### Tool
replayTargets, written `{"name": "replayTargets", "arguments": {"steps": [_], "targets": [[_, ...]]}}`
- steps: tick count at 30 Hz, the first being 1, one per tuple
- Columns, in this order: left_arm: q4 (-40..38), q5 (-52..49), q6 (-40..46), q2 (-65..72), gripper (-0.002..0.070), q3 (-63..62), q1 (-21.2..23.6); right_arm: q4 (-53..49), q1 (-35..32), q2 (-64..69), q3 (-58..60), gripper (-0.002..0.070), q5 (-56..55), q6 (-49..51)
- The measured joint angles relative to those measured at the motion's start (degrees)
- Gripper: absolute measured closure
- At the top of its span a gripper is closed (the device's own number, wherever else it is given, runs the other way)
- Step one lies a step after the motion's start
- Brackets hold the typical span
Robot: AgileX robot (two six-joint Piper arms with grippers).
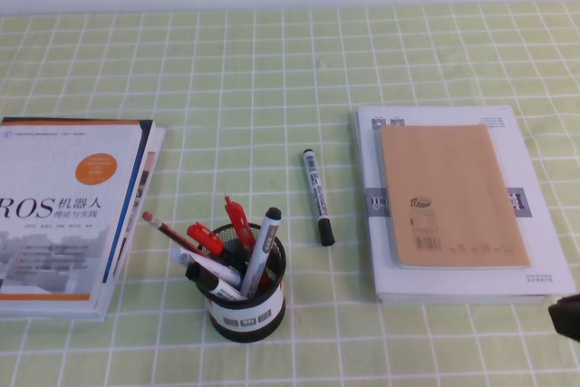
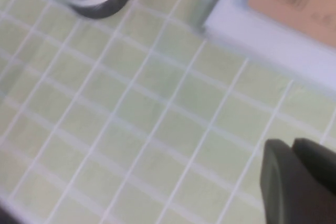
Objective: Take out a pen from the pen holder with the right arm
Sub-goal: 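Take a marker out of the pen holder and lay it on the table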
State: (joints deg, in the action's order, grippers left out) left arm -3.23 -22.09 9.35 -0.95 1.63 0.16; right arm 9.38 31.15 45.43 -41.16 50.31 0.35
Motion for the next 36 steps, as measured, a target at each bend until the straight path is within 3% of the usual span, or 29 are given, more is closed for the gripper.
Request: {"name": "replayTargets", "arguments": {"steps": [4,12,22,36], "targets": [[0.0,0.0,0.0,0.0,0.0681,0.0,0.0,-0.36,-4.08,-3.02,5.55,0.0688,-10.1,-3.14],[0.0,0.0,0.0,0.0,0.0681,0.0,0.0,9.31,-18.98,-19.74,24.23,0.0688,-32.03,-16.01],[0.0,0.0,0.0,0.0,0.0681,0.0,0.0,11.74,-24.04,-37.16,39.37,0.0688,-37.18,-17.02],[0.0,0.0,0.0,0.0,0.0681,0.0,0.0,12.06,-24.71,-45.83,42.69,0.0688,-37.48,-17.88]]}}
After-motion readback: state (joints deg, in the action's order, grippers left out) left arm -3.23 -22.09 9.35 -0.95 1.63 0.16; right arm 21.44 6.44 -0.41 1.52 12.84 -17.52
